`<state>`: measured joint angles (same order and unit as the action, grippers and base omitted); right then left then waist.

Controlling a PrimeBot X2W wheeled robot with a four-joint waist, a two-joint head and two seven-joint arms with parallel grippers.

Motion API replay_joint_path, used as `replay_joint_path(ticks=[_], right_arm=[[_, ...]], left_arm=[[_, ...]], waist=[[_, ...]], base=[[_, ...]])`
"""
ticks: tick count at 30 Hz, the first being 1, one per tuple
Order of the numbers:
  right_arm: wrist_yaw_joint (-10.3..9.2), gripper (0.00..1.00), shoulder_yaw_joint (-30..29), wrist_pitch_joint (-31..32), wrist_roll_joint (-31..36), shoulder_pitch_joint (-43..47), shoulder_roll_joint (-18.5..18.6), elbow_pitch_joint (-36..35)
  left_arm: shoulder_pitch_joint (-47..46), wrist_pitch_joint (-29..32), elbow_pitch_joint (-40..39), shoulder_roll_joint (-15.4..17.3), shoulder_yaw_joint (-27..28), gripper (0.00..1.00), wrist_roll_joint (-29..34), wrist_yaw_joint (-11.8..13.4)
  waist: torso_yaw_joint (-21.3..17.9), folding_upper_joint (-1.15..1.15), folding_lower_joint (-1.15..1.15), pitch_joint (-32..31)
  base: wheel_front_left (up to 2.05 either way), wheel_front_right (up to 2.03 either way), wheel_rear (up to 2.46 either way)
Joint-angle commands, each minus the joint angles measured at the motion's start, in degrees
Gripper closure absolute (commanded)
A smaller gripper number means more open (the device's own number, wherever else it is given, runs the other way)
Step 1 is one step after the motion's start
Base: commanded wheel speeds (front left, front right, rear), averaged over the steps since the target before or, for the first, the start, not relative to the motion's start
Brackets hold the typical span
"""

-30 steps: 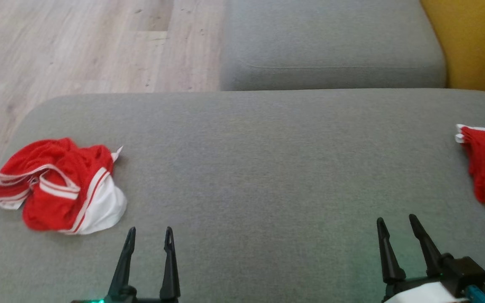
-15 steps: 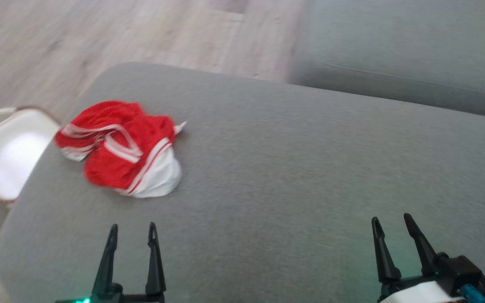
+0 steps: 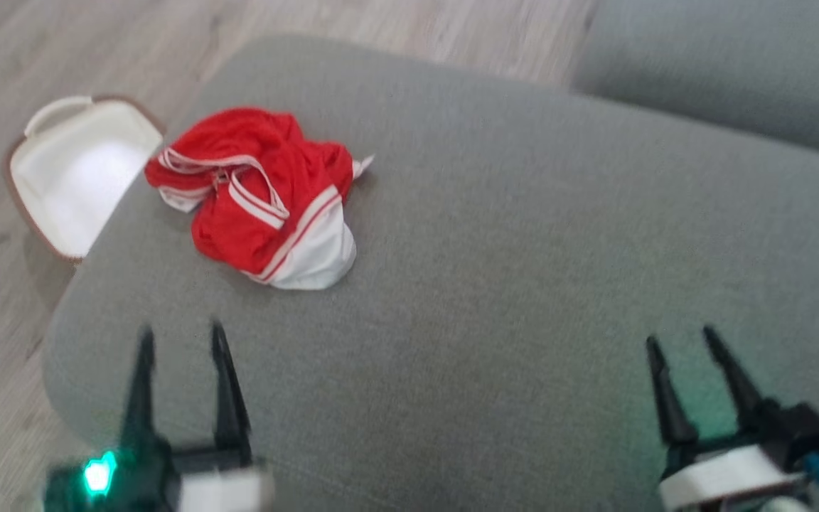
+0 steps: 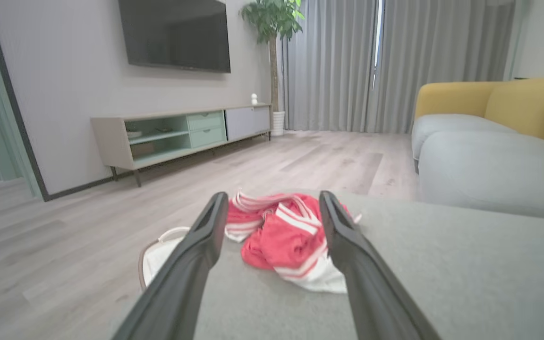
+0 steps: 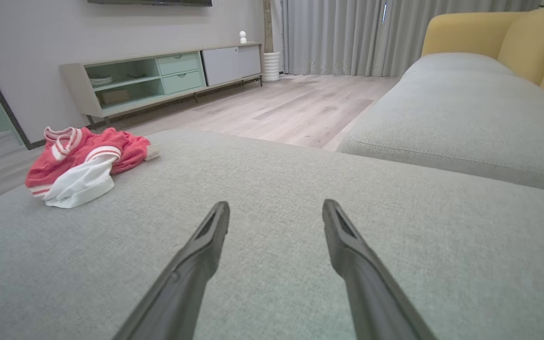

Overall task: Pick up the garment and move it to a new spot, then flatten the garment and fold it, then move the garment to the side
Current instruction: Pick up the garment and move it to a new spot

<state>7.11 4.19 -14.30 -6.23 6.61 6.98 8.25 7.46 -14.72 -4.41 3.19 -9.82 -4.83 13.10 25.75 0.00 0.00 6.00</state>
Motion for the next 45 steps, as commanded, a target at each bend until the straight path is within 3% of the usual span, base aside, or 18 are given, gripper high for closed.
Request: replay_joint_path(ticks=[1,8,12,16,19,23,24,25,26,34,41,45], right_arm=[[0.37,0.00,1.02,-0.70,0.54,-3.42,2.42,-2.41],[0.37,0.00,1.27,-0.70,0.80,-6.39,9.89,-4.11],[0.37,0.00,1.16,-0.70,0.43,-7.88,14.49,-5.32],[0.37,0.00,1.26,-0.70,-0.39,-8.97,17.51,-6.62],[0.37,0.00,1.65,-0.70,-0.87,-9.77,18.80,-7.39],[0.37,0.00,2.04,-0.70,-1.16,-10.83,18.82,-7.62],[0.37,0.00,2.09,-0.70,-1.15,-10.97,18.62,-7.53],[0.37,0.00,2.19,-0.70,-1.18,-11.12,18.33,-7.39],[0.37,0.00,2.23,-0.70,-1.20,-11.24,17.99,-7.24],[0.37,0.00,3.52,-0.70,-1.25,-12.15,12.74,-5.14],[0.37,0.00,4.74,-0.70,-1.27,-10.57,6.13,-2.48],[0.37,0.00,5.04,-0.70,-0.36,-8.92,2.81,-1.79]], left_arm=[[-6.65,-0.28,-2.23,-0.30,2.84,0.00,0.11,0.05],[-23.88,-0.28,6.16,0.85,6.65,0.00,0.13,-2.53],[-36.01,0.99,21.59,0.95,8.07,0.00,-2.66,-4.23],[-46.43,9.04,37.59,1.12,10.52,0.00,-5.80,-3.05],[-51.53,12.19,47.41,1.36,12.56,0.00,-8.12,-2.21],[-55.04,12.71,56.46,1.49,14.01,0.00,-11.01,-4.11],[-55.58,12.08,58.03,1.74,14.10,0.14,-11.22,-4.51],[-56.02,10.98,59.24,2.02,14.21,0.69,-11.44,-5.02],[-56.36,9.89,60.36,2.25,14.19,1.00,-11.57,-5.64],[-58.80,0.70,60.71,7.08,11.23,1.00,-7.96,-8.27],[-59.35,-0.08,49.87,10.27,6.99,1.00,-3.80,-10.54],[-58.34,2.24,41.92,11.26,4.62,1.00,-2.76,-12.76]], waist=[[-0.21,0.00,0.00,5.77],[-0.58,0.00,0.00,15.37],[-0.74,0.00,0.00,19.41],[-1.59,0.00,0.00,21.74],[-2.68,0.00,0.00,23.10],[-4.10,0.00,0.00,24.04],[-4.35,0.00,0.00,24.06],[-4.67,0.00,0.00,23.94],[-4.91,0.00,0.00,23.73],[-8.00,0.00,0.00,16.41],[-14.20,0.00,0.00,5.17],[-19.92,0.00,0.00,-0.32]], base=[[0.00,0.00,0.00],[0.00,0.00,0.00],[0.00,0.00,0.00],[0.00,0.00,0.00],[0.00,0.00,0.00],[0.00,0.00,0.00],[0.00,0.00,0.00],[0.00,0.00,0.00],[0.00,0.00,0.00],[0.00,0.00,0.00],[0.00,0.00,0.00],[0.00,0.00,0.00]])
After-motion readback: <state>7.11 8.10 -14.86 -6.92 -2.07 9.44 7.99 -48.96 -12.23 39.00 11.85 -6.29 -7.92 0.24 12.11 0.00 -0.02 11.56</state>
